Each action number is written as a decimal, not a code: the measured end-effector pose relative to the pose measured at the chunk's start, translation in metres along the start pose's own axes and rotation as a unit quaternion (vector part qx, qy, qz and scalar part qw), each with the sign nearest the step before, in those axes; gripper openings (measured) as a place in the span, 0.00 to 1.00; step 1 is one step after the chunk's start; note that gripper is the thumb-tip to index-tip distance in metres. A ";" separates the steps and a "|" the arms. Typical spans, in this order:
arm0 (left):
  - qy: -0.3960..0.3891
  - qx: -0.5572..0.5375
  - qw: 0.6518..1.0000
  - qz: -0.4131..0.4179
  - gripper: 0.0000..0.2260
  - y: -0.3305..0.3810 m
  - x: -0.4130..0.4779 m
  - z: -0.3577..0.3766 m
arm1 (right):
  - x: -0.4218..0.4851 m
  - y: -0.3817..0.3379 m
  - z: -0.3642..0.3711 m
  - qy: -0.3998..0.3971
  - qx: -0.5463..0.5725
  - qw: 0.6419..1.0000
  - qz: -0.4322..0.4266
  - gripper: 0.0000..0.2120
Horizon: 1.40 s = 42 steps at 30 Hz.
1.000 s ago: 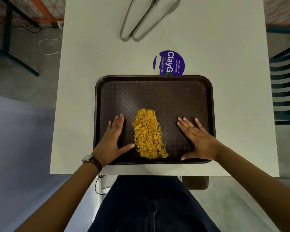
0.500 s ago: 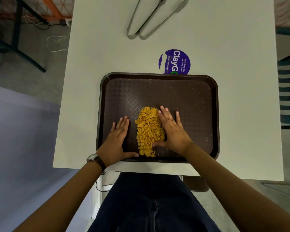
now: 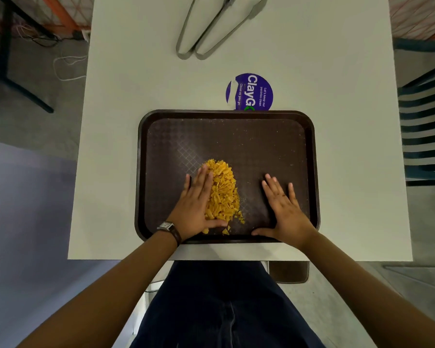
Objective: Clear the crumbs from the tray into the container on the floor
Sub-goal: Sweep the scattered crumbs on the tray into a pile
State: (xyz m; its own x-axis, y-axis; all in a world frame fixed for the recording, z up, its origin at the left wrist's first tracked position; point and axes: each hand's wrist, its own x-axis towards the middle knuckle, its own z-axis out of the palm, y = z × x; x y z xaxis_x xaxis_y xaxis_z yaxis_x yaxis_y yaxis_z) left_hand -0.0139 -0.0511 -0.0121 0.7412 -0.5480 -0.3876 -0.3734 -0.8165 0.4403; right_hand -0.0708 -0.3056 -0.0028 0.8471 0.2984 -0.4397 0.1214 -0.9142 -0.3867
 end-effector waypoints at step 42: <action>0.111 -0.139 0.981 -0.072 0.42 -0.022 -0.034 0.000 | 0.058 -0.033 -0.003 0.102 0.019 0.993 -0.050 0.55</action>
State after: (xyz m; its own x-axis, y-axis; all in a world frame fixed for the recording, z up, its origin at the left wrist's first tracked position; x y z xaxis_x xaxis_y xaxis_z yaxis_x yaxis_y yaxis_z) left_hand -0.0306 -0.0149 -0.0084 0.8896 -0.3525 -0.2904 -0.1116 -0.7844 0.6101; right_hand -0.0240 -0.2583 -0.0132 0.9196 0.3219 -0.2252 0.1943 -0.8709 -0.4515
